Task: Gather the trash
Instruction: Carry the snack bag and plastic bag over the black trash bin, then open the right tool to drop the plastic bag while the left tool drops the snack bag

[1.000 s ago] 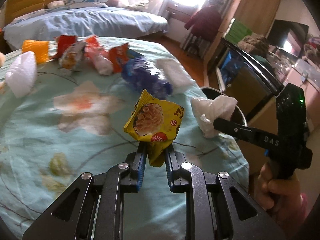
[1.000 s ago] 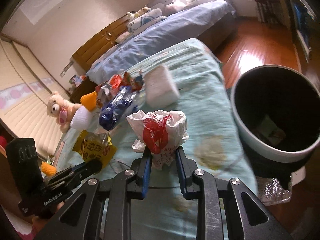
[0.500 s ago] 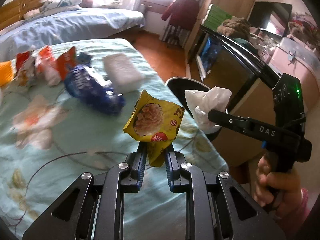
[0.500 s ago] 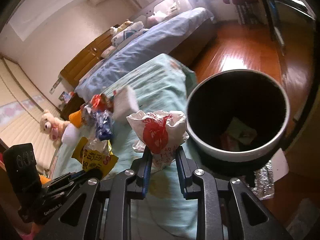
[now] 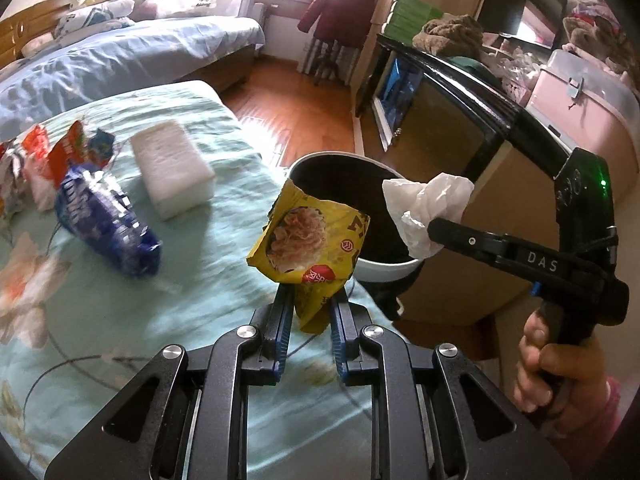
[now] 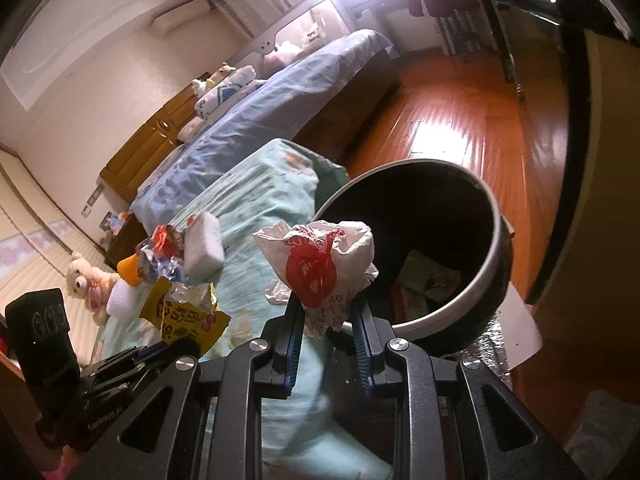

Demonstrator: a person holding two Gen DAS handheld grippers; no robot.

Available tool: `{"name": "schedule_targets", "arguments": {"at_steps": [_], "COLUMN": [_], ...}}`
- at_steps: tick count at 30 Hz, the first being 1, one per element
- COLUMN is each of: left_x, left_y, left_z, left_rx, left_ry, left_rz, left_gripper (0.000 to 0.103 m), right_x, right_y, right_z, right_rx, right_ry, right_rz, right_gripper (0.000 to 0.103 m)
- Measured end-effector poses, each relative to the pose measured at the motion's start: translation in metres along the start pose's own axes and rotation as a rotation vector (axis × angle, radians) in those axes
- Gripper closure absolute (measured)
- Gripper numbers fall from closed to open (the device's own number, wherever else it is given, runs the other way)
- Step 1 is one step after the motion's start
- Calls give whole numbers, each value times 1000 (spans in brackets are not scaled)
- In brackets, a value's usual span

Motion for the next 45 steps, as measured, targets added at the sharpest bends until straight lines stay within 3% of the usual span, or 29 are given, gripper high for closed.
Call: {"name": "schedule_targets", "arguments": {"at_steps": [15, 41, 44, 45], "left_x": [34, 81, 82, 81], "left_y": [27, 53, 53, 53], "left_z": [24, 22, 22, 22], "left_rx": [59, 27, 18, 15], "left_ry": [-16, -20, -24, -24], "left_rz": [-33, -84, -84, -83], "left_gripper": [86, 86, 80, 72], "right_x": [5, 32, 33, 33], "right_y": [15, 38, 39, 39], "right_z": [28, 45, 46, 47], "right_rx": [33, 30, 32, 36], "right_ry": [-47, -113, -121, -122], "right_rz": [5, -32, -28, -28], "right_gripper": [79, 75, 72, 66]}}
Point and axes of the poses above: each gripper's, at about its wrist camera, not at the fingertips, and x roughly the way its jaws point, z to its right, y to its top, the point moved 1 cm from there along x, roughly the way its jaws point, and after that the axes turned 9 degrees about -y, right-handed, at the moved point
